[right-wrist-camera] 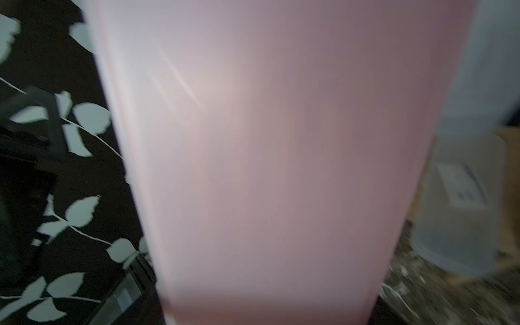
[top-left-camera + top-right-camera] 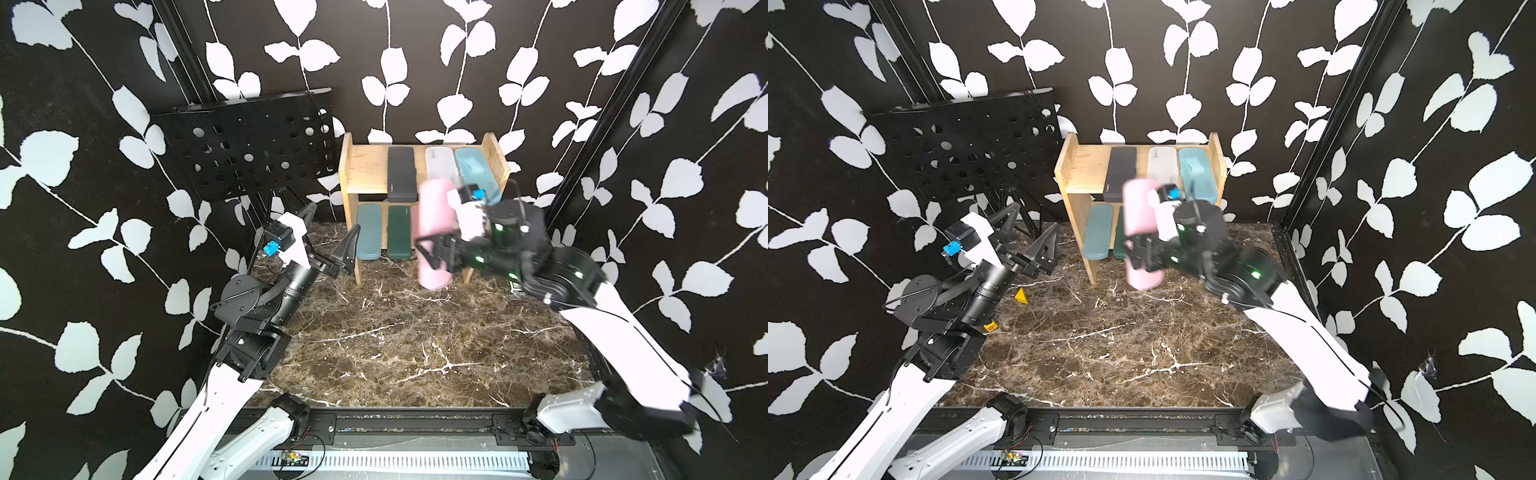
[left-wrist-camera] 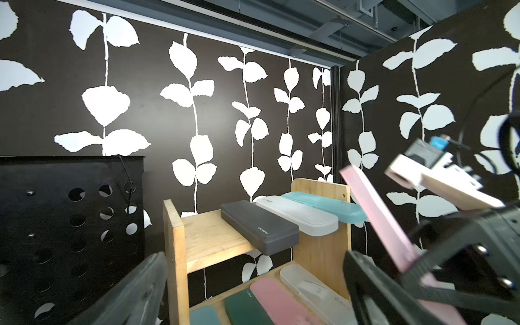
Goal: Remove the pencil cases from the shelf
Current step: Place the pencil case at the center of the board.
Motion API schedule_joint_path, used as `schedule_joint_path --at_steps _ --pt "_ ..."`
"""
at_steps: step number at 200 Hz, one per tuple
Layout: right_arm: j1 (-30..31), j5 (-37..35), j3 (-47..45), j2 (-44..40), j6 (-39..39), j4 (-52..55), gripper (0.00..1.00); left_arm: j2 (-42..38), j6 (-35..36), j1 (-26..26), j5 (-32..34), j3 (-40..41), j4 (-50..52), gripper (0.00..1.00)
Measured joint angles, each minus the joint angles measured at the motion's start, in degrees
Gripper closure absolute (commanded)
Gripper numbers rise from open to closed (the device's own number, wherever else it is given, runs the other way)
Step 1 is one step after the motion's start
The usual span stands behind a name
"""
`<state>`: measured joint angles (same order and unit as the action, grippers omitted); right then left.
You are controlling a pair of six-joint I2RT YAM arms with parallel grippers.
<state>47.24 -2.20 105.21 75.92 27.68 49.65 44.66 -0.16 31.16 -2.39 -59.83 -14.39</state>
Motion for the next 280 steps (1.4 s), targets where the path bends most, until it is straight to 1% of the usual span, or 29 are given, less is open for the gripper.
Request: schedule_joint_path --at_steps 15,32,53,69,94,125,134,146,183,225,253,280 --pt "-5.3 -0.3 -7.0 -5.9 -0.4 7.3 0.31 -0.2 0.0 0.0 0.8 0.5 0.1 0.01" --pt "-10.7 -0.4 -14.5 -9.0 -1.3 14.6 0.3 -0.1 -0.2 0.0 1.2 1.0 0.2 0.01" --pt "-15.0 -0.2 -22.0 -7.9 -3.0 21.5 0.3 0.1 -0.6 0.0 1.2 1.6 0.5 0.01" --pt "-18.2 -0.2 -27.1 -3.8 -4.7 23.4 0.31 0.0 -0.8 0.0 1.3 2.5 1.2 0.01" --pt "-25.3 0.9 -33.5 0.5 -7.1 22.5 0.31 -0.5 -0.8 0.0 1.6 3.6 2.4 0.01" --pt "-34.0 2.9 -36.7 4.0 -9.6 18.4 0.32 -1.6 -0.9 0.0 1.6 4.2 4.2 0.01" --pt "-35.9 3.3 -37.5 5.9 -10.7 17.0 0.3 -2.0 -1.1 0.0 1.6 4.6 4.4 0.01" --pt "-37.5 3.5 -38.6 8.3 -12.2 15.0 0.27 -2.7 -1.3 0.0 1.7 5.3 4.7 0.01" --pt "-42.0 3.5 -41.8 14.1 -18.1 10.0 0.25 -3.8 -1.4 0.0 2.3 7.7 5.2 0.01" --pt "-47.1 3.1 -41.9 17.4 -24.6 5.2 0.27 -3.4 -1.1 0.0 3.0 8.3 6.7 0.01" --pt "-50.2 3.0 -42.1 20.9 -27.3 3.0 0.29 -3.4 -0.7 0.0 3.5 8.4 7.3 0.01" --pt "-53.0 2.2 -43.3 21.2 -29.4 0.9 0.29 -3.3 -0.7 0.0 3.8 8.9 7.3 0.01"
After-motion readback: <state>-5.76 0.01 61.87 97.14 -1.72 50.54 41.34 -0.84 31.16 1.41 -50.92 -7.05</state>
